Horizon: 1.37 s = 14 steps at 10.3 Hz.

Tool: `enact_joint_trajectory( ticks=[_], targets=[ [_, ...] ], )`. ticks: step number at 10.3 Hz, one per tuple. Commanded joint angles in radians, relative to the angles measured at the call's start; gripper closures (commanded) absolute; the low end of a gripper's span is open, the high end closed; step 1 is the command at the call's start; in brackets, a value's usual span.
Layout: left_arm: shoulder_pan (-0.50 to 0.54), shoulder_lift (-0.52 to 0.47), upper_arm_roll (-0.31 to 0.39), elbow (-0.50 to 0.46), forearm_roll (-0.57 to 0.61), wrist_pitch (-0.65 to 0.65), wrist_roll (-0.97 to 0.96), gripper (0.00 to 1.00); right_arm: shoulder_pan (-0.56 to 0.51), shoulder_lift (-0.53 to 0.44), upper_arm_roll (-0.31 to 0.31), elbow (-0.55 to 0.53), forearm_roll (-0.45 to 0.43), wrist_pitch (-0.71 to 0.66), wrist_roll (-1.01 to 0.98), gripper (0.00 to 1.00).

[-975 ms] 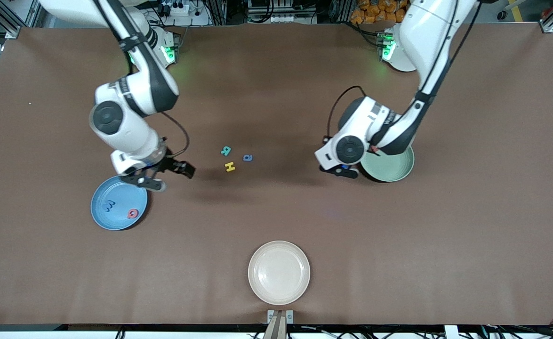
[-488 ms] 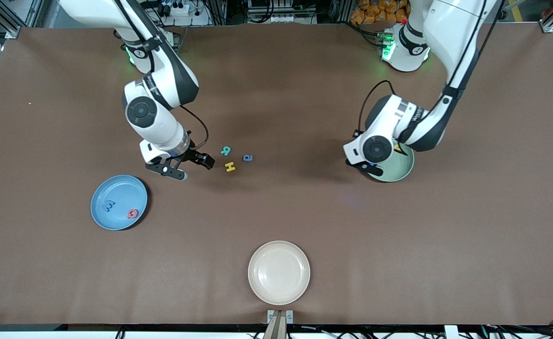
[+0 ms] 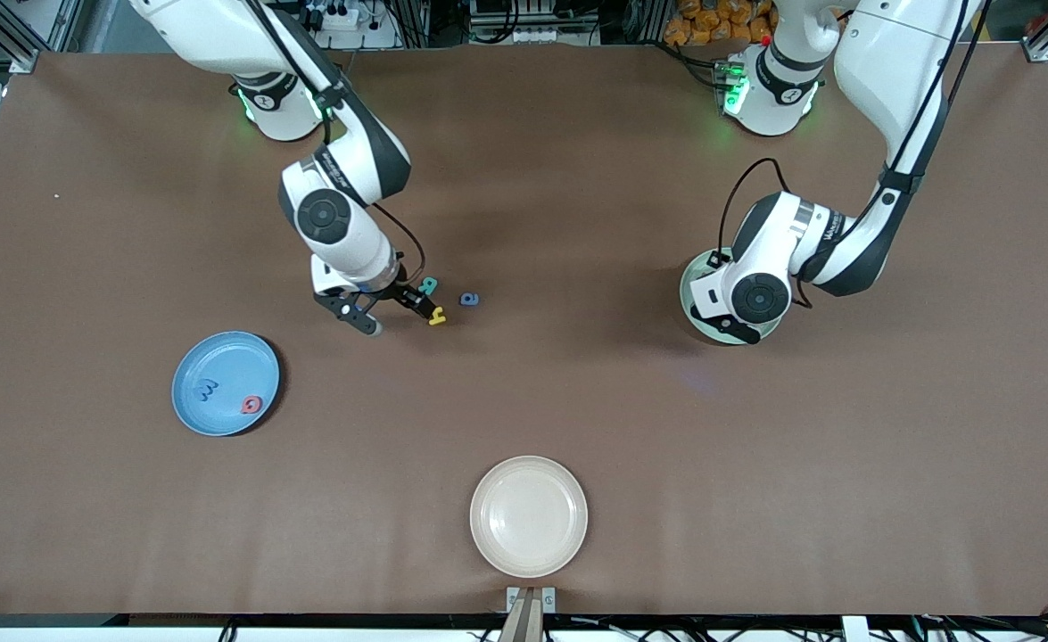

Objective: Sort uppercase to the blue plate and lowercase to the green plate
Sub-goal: 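Carry the m to the green plate while the right gripper reaches letters, then release the m on the green plate while the right gripper lowers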

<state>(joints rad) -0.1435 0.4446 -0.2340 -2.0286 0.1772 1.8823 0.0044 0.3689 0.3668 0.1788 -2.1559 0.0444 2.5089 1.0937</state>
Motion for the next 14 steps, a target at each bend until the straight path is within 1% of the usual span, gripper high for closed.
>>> enact_joint_trajectory(
  ticks=[1, 2, 3, 4, 5, 6, 8, 9, 10, 11, 12, 13, 14],
  targets=[
    [0.005, -0.004, -0.007, -0.013, 0.022, 0.035, 0.009, 0.88, 0.002, 0.021, 0.001, -0.055, -0.009, 0.091, 0.026, 0.00],
    [0.005, -0.001, -0.007, -0.013, 0.022, 0.044, 0.009, 0.87, 0.016, 0.037, 0.001, -0.055, -0.011, 0.091, 0.026, 0.00],
    [0.005, 0.008, -0.005, -0.013, 0.021, 0.058, 0.009, 0.84, 0.033, 0.049, -0.001, -0.055, -0.011, 0.093, 0.028, 0.00],
    [0.007, 0.005, -0.005, -0.013, 0.021, 0.063, 0.008, 0.60, 0.047, 0.058, 0.001, -0.058, -0.011, 0.108, 0.040, 0.00],
    [0.007, 0.003, -0.005, -0.013, 0.018, 0.063, -0.001, 0.44, 0.060, 0.067, 0.001, -0.061, -0.011, 0.120, 0.066, 0.00],
    [0.007, 0.002, -0.005, -0.013, 0.016, 0.063, -0.004, 0.37, 0.077, 0.067, -0.001, -0.062, -0.011, 0.120, 0.086, 0.00],
    [0.016, -0.003, -0.005, -0.013, 0.013, 0.061, -0.006, 0.30, 0.093, 0.069, -0.001, -0.076, -0.015, 0.123, 0.095, 0.00],
    [0.018, -0.009, -0.005, -0.012, 0.012, 0.058, -0.007, 0.25, 0.093, 0.069, -0.001, -0.084, -0.021, 0.123, 0.095, 0.00],
    [0.016, -0.020, -0.007, -0.009, 0.007, 0.055, -0.009, 0.17, 0.093, 0.070, -0.001, -0.088, -0.041, 0.125, 0.095, 0.00],
    [0.016, -0.029, -0.007, -0.004, -0.020, 0.052, -0.009, 0.14, 0.093, 0.072, -0.001, -0.090, -0.050, 0.126, 0.095, 0.00],
    [0.013, -0.040, -0.008, 0.004, -0.074, 0.051, -0.021, 0.14, 0.093, 0.075, -0.001, -0.090, -0.052, 0.137, 0.095, 0.00],
    [0.007, -0.050, -0.014, 0.007, -0.097, 0.049, -0.071, 0.14, 0.093, 0.084, -0.001, -0.090, -0.052, 0.152, 0.095, 0.00],
    [0.001, -0.047, -0.019, 0.031, -0.100, 0.049, -0.114, 0.14, 0.093, 0.092, -0.001, -0.088, -0.054, 0.163, 0.095, 0.00]
  ],
)
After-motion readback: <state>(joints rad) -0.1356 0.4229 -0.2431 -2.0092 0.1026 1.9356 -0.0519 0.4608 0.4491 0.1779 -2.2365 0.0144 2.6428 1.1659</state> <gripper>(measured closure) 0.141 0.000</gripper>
